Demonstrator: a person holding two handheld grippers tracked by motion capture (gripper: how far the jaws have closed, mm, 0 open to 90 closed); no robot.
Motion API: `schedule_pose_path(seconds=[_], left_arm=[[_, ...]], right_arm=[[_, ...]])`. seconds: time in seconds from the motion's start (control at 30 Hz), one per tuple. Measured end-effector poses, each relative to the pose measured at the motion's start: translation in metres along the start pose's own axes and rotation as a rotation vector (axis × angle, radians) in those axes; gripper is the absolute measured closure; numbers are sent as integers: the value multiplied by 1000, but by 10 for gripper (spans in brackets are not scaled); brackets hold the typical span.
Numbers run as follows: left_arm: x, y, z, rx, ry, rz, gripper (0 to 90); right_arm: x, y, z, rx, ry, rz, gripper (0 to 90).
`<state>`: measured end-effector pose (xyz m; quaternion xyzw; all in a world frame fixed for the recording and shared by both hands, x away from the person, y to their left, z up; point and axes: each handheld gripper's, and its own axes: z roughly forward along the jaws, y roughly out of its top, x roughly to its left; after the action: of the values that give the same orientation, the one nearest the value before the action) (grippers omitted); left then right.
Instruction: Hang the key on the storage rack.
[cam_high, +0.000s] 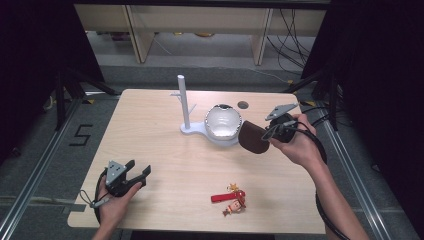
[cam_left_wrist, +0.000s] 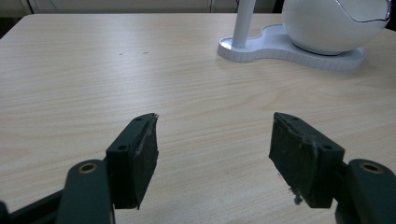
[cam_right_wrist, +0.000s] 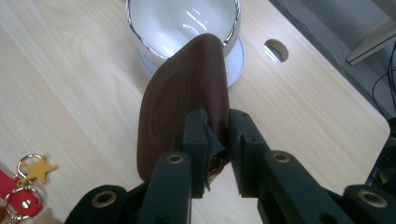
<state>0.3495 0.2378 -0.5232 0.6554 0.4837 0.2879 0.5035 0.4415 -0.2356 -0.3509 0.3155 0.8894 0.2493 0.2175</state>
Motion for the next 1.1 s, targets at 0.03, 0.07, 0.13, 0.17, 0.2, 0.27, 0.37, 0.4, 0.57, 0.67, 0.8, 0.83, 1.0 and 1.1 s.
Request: schedule_pose_path(seconds=[0.03, 0.07, 0.13, 0.17, 0.2, 0.27, 0.37, 0.4, 0.57, 0.67, 0.8, 0.83, 1.0, 1.1], left_arm=[[0, 0, 0, 4, 4, -2, 316], [0, 0, 0, 0, 0, 1, 316], [0, 0, 0, 1, 0, 2, 316], [0, 0, 0, 1, 0, 2, 316], [-1, 0, -1, 11, 11, -1, 316], [-1, 0, -1, 10, 10, -1, 317], [-1, 0, -1, 9, 8, -1, 316], [0, 0, 0, 1, 0, 2, 316], [0, 0, 0, -1, 1, 2, 316], [-1, 0, -1, 10, 10, 1, 316], [0, 0, 0, -2, -1, 1, 316], [-1, 0, 0, -2, 1, 0, 316], [0, 0, 0, -2, 2, 1, 316], [0, 0, 0, -1, 1, 2, 316]], right_arm=[[0, 1, -1, -10, -11, -6, 789], [0, 3, -2, -12, -16, -13, 789], [1, 6, -3, -13, -17, -8, 789], [0, 8, -4, -16, -10, -10, 789], [1, 10, -5, -27, -26, -13, 789], [1, 13, -8, -35, -40, -18, 789], [1, 19, -10, -44, -46, -25, 789], [1, 21, -10, -54, -48, -35, 789], [2, 31, -12, -66, -52, -31, 789], [2, 36, -11, -70, -46, -43, 789], [3, 43, -8, -79, -44, -58, 789], [4, 45, -7, -73, -36, -51, 789], [5, 52, 0, -85, -33, -61, 789], [6, 56, 4, -85, -28, -60, 789]])
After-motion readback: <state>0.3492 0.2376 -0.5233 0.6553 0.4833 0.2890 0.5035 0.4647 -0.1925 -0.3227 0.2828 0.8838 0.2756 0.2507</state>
